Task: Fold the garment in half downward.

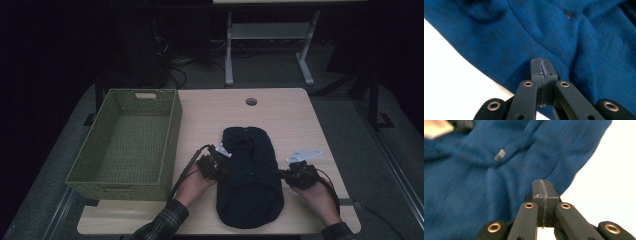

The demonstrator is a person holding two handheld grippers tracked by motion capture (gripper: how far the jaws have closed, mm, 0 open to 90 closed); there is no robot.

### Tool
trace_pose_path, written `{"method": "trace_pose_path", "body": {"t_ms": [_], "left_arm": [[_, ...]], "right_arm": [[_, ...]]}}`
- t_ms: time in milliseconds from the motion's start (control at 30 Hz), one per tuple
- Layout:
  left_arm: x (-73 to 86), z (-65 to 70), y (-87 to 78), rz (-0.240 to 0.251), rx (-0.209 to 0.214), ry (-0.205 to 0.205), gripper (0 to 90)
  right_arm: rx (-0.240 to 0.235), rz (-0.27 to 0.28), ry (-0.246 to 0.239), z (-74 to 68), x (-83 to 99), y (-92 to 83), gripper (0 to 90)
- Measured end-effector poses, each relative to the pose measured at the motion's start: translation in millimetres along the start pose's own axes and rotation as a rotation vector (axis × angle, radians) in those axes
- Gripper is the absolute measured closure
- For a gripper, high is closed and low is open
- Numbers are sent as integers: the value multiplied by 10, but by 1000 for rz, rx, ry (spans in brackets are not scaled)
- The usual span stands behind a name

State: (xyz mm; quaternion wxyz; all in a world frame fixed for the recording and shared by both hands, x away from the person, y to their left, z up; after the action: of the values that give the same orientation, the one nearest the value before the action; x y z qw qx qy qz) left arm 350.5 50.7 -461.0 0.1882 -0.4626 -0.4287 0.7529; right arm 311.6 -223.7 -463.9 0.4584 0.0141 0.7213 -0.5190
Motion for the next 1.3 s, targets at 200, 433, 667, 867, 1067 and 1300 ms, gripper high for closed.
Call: {"method": "trace_pose_path", "body": {"t_ms": [200,433,667,867,1067,1300], "left_arm": [[-118,-153,-18,19,-46,-10,900],[-220,-355,3,47,-76,-41,900],[-260,-458,41,57,-90,-52,900],[-268,-511,71,56,-96,-60,900],[-274,-529,100,55,-100,-60,899],[-285,-537,76,68,-110,-58,877]], "right_arm": [[33,59,48,248,-252,83,900],[51,91,94,453,-419,223,900],[53,102,117,542,-455,328,900],[49,102,109,553,-456,399,900],[37,89,102,517,-454,480,900],[37,40,75,470,-426,625,900]]}}
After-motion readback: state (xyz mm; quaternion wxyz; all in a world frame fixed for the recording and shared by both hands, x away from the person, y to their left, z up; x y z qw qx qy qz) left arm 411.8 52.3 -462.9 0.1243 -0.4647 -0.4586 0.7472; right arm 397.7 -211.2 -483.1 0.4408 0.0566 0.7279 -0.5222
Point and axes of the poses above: each handheld gripper's, and its own axes: y roughly forward along the jaws, x roughly out of its underside, z roughly to its right, the point moved 2 cm from there along y, roughly forward along the jaws, and after that the axes turned 3 degrees about x, right-handed, at the moved point
